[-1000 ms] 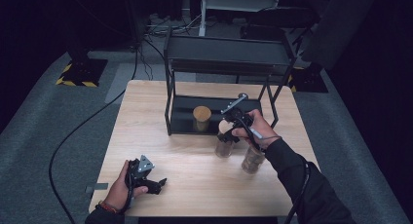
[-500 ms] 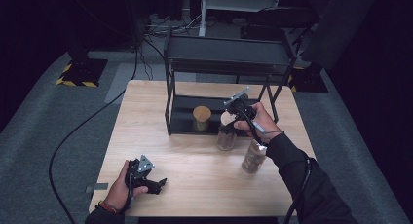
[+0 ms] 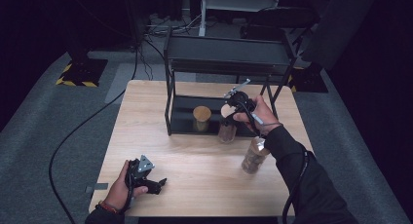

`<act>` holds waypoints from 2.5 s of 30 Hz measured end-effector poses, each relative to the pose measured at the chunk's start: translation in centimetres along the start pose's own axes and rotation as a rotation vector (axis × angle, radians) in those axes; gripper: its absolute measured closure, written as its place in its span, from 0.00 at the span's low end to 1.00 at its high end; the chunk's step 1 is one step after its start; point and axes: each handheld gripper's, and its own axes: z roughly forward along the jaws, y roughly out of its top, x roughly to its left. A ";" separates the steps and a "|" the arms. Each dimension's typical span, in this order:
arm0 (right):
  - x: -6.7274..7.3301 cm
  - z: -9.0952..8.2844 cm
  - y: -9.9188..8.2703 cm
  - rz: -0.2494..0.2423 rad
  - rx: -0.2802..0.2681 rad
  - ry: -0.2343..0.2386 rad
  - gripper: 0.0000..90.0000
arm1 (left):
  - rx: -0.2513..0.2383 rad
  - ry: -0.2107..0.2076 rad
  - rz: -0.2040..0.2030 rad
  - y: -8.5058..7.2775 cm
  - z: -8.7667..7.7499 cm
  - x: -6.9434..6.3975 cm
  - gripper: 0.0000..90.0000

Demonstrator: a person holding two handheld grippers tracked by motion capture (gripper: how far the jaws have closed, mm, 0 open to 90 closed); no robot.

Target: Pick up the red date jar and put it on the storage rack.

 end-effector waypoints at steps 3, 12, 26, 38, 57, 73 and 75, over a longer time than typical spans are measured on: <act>-0.2 0.2 0.3 -0.003 0.003 -0.001 0.25 | 0.000 0.000 0.000 0.0 0.0 0.0 0.00; -0.7 0.5 1.1 -0.007 -0.011 -0.006 0.25 | 0.000 -0.001 0.001 0.0 0.0 0.0 0.00; -1.6 1.3 1.7 0.021 -0.023 -0.031 0.25 | 0.000 -0.001 0.001 0.0 0.0 0.0 0.00; -3.0 2.2 2.0 0.040 -0.029 -0.039 0.25 | 0.000 -0.001 0.001 0.0 0.0 0.0 0.00; -4.7 3.7 2.0 0.099 -0.025 -0.035 0.25 | 0.000 -0.001 0.001 0.0 0.0 0.0 0.00; -5.0 4.6 1.9 0.095 -0.018 -0.018 0.25 | -0.001 -0.001 0.000 0.0 0.0 0.0 0.00; -5.1 4.7 1.9 0.097 -0.016 -0.011 0.25 | 0.000 -0.001 0.001 0.0 0.0 0.0 0.00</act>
